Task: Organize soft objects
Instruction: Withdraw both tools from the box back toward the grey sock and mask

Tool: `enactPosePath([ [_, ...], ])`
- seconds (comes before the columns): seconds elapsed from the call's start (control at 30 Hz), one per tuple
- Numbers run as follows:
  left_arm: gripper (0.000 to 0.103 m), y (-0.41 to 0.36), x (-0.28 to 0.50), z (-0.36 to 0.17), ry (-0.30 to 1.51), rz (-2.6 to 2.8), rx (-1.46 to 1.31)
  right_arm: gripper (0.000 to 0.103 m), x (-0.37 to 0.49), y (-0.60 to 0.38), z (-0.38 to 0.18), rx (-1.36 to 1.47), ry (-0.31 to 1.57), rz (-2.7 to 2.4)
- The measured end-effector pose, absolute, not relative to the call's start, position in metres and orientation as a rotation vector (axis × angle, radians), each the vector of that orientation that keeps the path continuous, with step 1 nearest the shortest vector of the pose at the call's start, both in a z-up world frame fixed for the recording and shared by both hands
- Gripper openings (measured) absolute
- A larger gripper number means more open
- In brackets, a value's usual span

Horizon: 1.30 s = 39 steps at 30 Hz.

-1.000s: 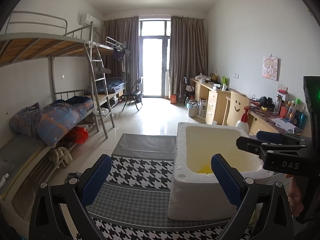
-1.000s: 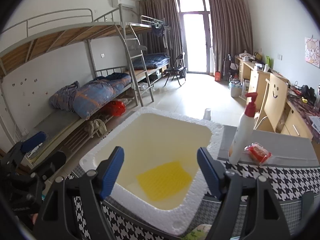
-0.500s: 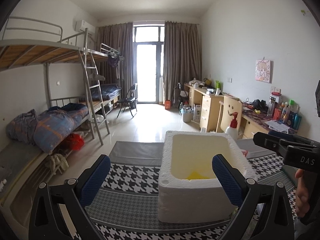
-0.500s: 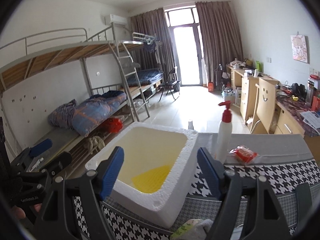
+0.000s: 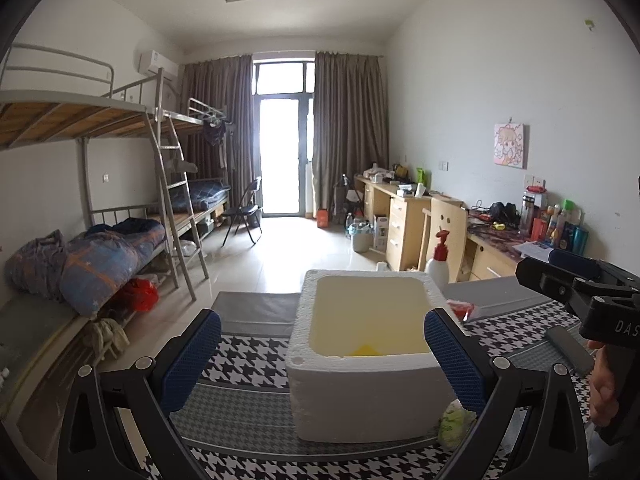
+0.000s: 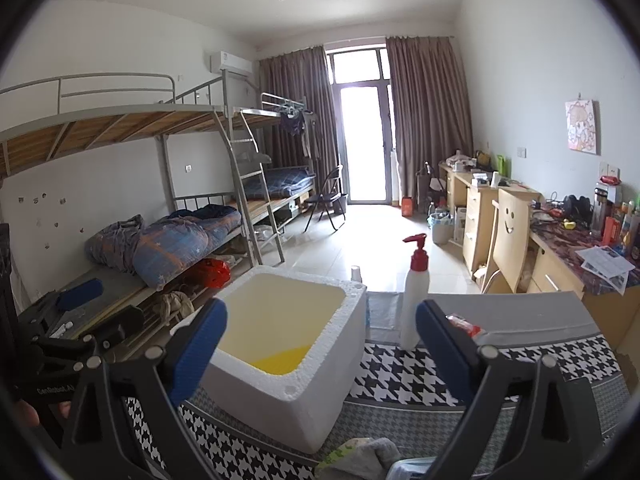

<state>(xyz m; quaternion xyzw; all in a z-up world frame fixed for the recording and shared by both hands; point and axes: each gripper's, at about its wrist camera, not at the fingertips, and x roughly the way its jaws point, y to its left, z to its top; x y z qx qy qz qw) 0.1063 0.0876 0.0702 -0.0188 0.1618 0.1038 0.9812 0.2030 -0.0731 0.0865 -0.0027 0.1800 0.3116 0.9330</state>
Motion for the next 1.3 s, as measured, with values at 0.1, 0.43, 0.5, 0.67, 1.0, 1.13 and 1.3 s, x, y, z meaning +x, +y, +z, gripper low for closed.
enactPosePath([
  [0.1, 0.102, 0.081, 0.104, 0.072, 0.316, 0.191, -0.028, 0.098, 0.196, -0.082, 0.087, -0.004, 0.345, 0.626],
  [0.43, 0.102, 0.068, 0.096, 0.075, 0.282, 0.143, -0.033, 0.102, 0.185, -0.104, 0.086, -0.010, 0.306, 0.558],
  [0.5, 0.102, 0.067, 0.093, 0.075, 0.268, 0.128, -0.038, 0.102, 0.185, -0.107, 0.086, -0.006, 0.307, 0.544],
  [0.67, 0.102, 0.060, 0.090, 0.073, 0.259, 0.108, -0.036, 0.102, 0.182, -0.112, 0.081, -0.012, 0.312, 0.514],
  [1.0, 0.102, 0.046, 0.091, 0.065, 0.259, 0.071, -0.047, 0.102, 0.173, -0.123, 0.075, -0.034, 0.288, 0.486],
  [1.13, 0.102, 0.039, 0.092, 0.061, 0.256, 0.049, -0.037, 0.102, 0.172, -0.127, 0.070, -0.028, 0.294, 0.479],
  [1.3, 0.102, 0.034, 0.093, 0.057, 0.262, 0.020, -0.047, 0.102, 0.169, -0.129, 0.063, -0.046, 0.291, 0.460],
])
